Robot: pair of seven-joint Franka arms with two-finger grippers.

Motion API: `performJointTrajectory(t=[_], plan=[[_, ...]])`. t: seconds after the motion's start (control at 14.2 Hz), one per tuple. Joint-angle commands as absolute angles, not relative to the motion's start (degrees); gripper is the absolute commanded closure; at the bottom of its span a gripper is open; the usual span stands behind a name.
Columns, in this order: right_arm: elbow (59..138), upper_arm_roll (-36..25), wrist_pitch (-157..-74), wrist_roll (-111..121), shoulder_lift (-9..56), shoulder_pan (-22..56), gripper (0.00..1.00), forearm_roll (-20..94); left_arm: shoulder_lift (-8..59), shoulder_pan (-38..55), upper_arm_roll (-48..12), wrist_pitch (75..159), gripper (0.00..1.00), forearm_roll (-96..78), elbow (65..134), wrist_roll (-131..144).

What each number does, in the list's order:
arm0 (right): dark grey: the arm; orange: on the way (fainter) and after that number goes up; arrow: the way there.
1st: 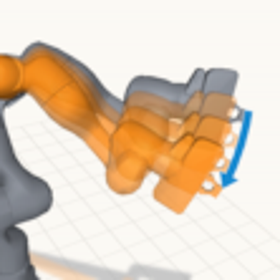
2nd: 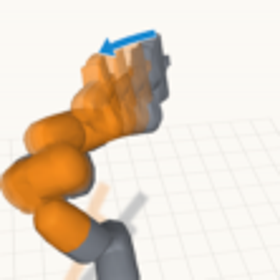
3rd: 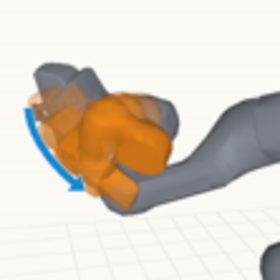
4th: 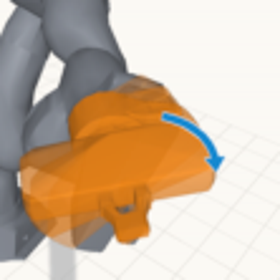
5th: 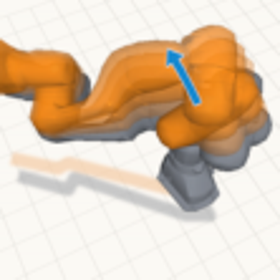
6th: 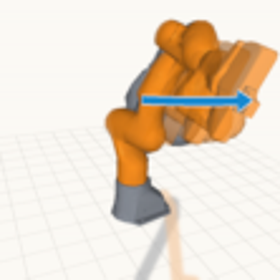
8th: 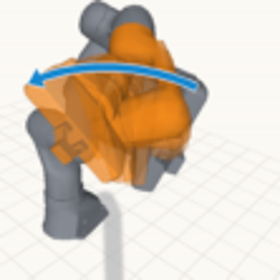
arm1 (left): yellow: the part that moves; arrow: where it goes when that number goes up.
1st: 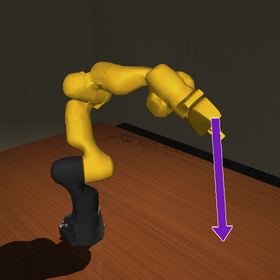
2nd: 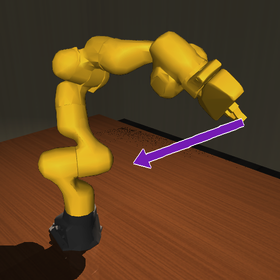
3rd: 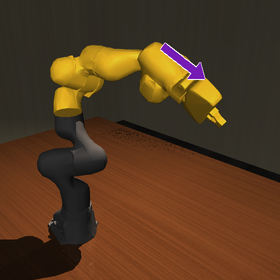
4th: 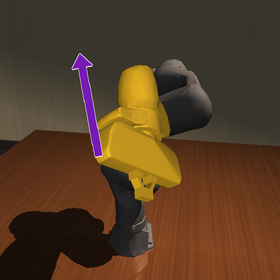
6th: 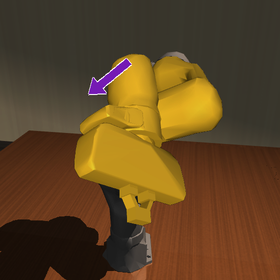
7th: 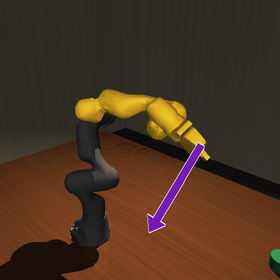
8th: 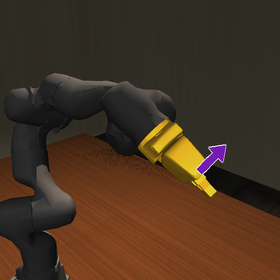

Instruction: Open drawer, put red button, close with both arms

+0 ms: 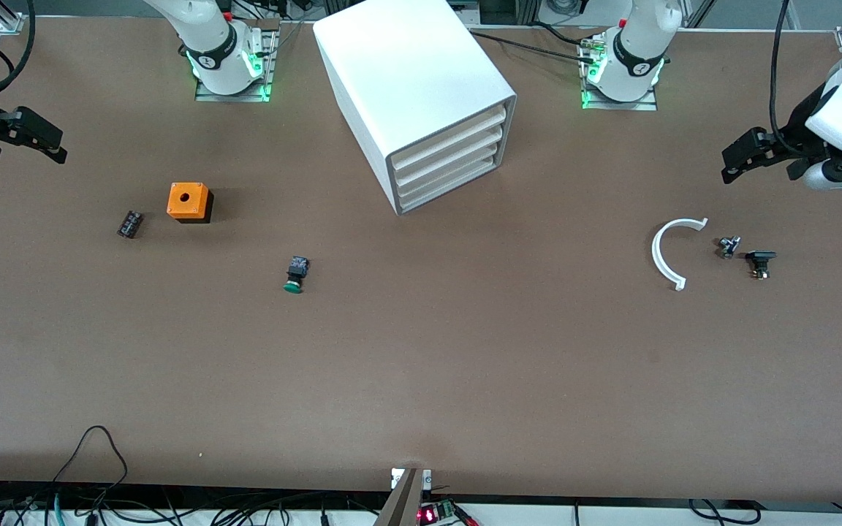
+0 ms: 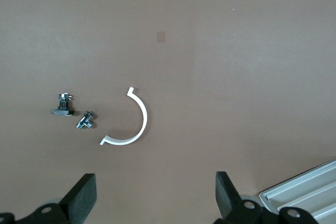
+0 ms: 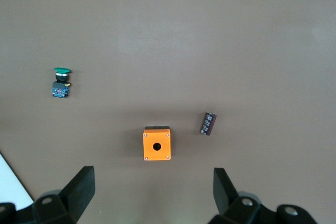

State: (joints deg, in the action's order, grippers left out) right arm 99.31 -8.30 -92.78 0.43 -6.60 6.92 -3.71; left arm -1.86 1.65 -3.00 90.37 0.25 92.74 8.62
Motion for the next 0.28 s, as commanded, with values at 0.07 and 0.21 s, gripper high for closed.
performJointTrajectory(t=[0.07,0.21], plan=[[99.23,-8.35,-92.72,0.53,-7.21,6.94,0.0,-2.9,-1.23,1.67,-3.16,88.86,0.0,0.7,91.14,7.73],[99.23,-8.26,-92.72,0.53,-7.21,6.94,0.0,-2.9,-1.23,1.67,-3.16,88.86,0.0,0.53,91.05,7.73]])
